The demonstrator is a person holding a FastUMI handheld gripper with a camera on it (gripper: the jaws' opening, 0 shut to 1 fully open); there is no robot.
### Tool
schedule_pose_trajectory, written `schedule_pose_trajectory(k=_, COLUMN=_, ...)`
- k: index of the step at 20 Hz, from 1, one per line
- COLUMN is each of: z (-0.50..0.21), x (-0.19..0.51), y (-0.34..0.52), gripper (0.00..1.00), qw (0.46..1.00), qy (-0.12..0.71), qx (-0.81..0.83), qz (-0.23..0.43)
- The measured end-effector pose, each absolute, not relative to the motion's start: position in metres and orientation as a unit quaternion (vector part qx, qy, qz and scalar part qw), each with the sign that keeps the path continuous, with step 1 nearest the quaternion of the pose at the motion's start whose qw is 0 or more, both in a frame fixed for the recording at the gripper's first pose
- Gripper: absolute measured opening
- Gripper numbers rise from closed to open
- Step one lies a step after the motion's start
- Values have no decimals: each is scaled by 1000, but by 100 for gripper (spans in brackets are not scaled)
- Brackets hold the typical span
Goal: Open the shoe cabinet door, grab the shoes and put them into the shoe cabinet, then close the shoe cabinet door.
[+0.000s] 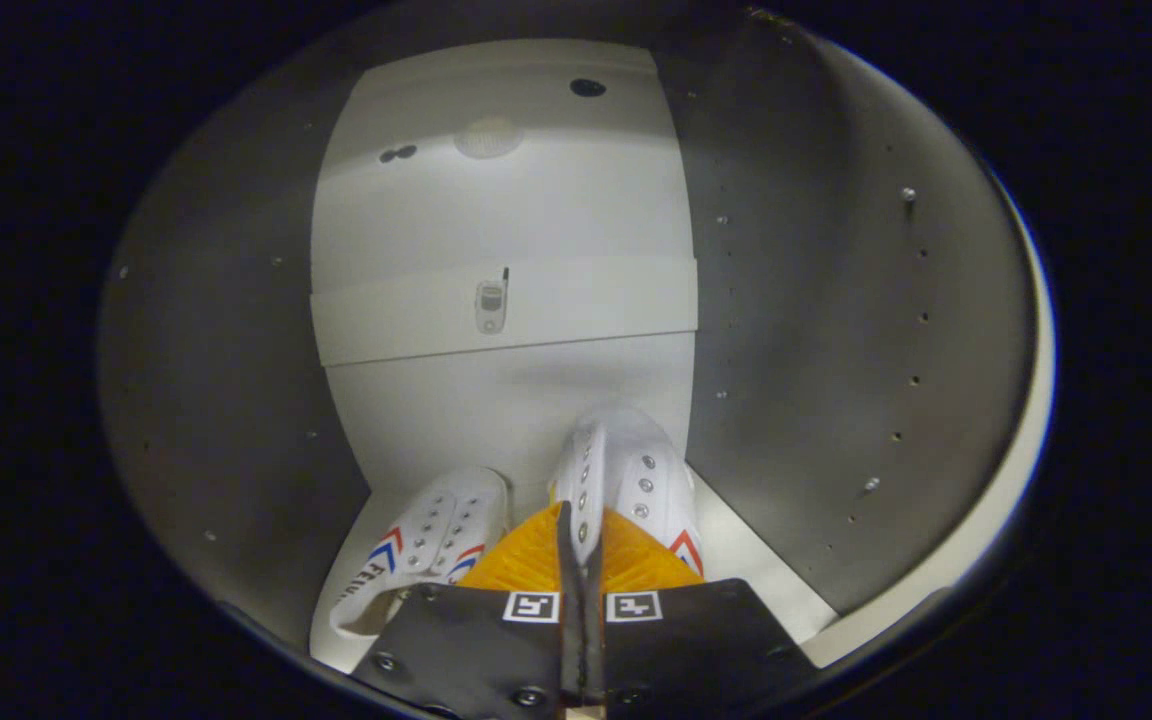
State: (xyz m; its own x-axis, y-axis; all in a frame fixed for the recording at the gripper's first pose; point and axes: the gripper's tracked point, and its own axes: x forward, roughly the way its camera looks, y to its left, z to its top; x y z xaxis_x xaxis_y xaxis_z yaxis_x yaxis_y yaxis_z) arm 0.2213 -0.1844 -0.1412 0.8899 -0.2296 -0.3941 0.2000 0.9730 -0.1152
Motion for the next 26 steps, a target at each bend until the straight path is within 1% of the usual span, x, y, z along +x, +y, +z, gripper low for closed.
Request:
schedule_pose_trajectory(k=7, z=-179, x=249, y=-193, gripper=3, qw=958, qy=263, qx=-65, qz=-97)
schedule_pose_trajectory(k=13, z=-196, x=256, y=-190, gripper=3, qw=952, qy=294, qx=-46, qz=-77)
schedule_pose_trajectory(k=15, z=-194, x=256, y=-193, gripper=4, qw=952, qy=291, qx=-48, qz=-83)
schedule_pose_trajectory(k=16, z=-194, x=255, y=-194, gripper=11, qw=952, qy=291, qx=-48, qz=-85)
schedule_pose_trajectory(k=18, z=-195, x=249, y=-194, gripper=22, qw=949, qy=298, qx=-46, qz=-89)
schedule_pose_trajectory(k=20, z=-194, x=242, y=-193, gripper=28, qw=949, qy=297, qx=-45, qz=-92)
schedule_pose_trajectory(k=26, z=-174, x=214, y=-187, gripper=29, qw=954, qy=282, qx=-51, qz=-92)
